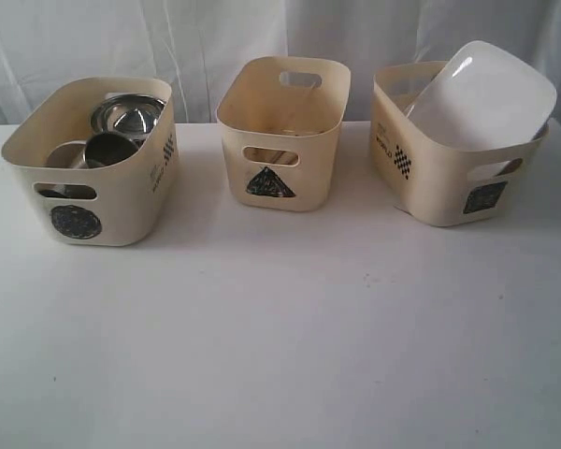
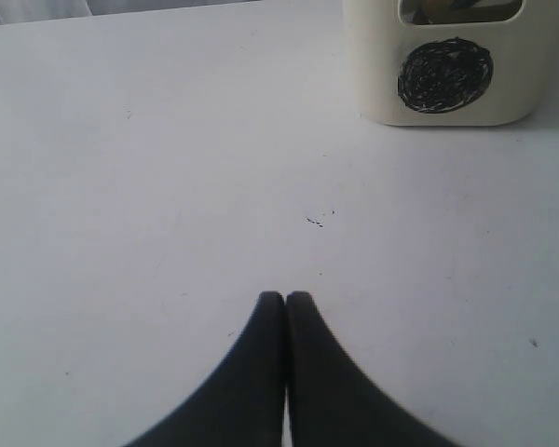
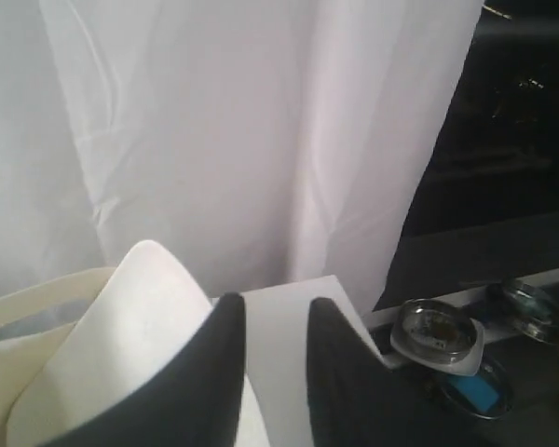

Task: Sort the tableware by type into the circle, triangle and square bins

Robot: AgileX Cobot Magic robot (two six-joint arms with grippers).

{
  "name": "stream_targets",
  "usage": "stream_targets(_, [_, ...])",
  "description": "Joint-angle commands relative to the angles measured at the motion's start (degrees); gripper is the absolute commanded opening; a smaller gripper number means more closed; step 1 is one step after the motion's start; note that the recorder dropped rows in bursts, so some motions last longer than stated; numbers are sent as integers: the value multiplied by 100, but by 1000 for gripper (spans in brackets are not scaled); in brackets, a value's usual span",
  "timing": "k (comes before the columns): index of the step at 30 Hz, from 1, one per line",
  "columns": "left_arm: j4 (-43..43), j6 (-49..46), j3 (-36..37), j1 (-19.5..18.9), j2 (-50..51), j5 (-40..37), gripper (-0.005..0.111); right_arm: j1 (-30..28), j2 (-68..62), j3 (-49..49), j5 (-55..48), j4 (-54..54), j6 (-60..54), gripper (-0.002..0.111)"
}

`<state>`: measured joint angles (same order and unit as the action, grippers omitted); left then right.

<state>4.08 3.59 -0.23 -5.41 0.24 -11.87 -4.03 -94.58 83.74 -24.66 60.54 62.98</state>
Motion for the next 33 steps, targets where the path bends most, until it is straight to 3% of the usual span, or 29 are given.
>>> stream_targets(1, [-44, 9, 23, -13, -24, -14, 0, -60, 739, -935, 630, -140, -156, 10])
stream_targets(5, [-44, 9, 23, -13, -24, -14, 0, -60, 1450, -1811, 1369, -142, -156, 0])
stream_targets(13, [-44, 9, 23, -13, -24, -14, 0, -60, 2817, -3782, 3111, -846, -189, 0])
stream_targets(19, [-44, 9, 23, -13, -24, -14, 0, -60, 3599, -5459, 4004, -2924, -2248, 0])
stream_targets(22, [-44, 9, 23, -13, -24, -14, 0, -60, 3913, -5950, 4058, -3593, -2652, 0])
stream_targets(28, [-44, 9, 23, -13, -24, -14, 0, -60, 4546, -6668, 4854, -4056, -2744, 0])
stream_targets(33, [-44, 9, 23, -13, -24, -14, 0, -60, 5277, -7264, 6199, -4248, -4320, 0])
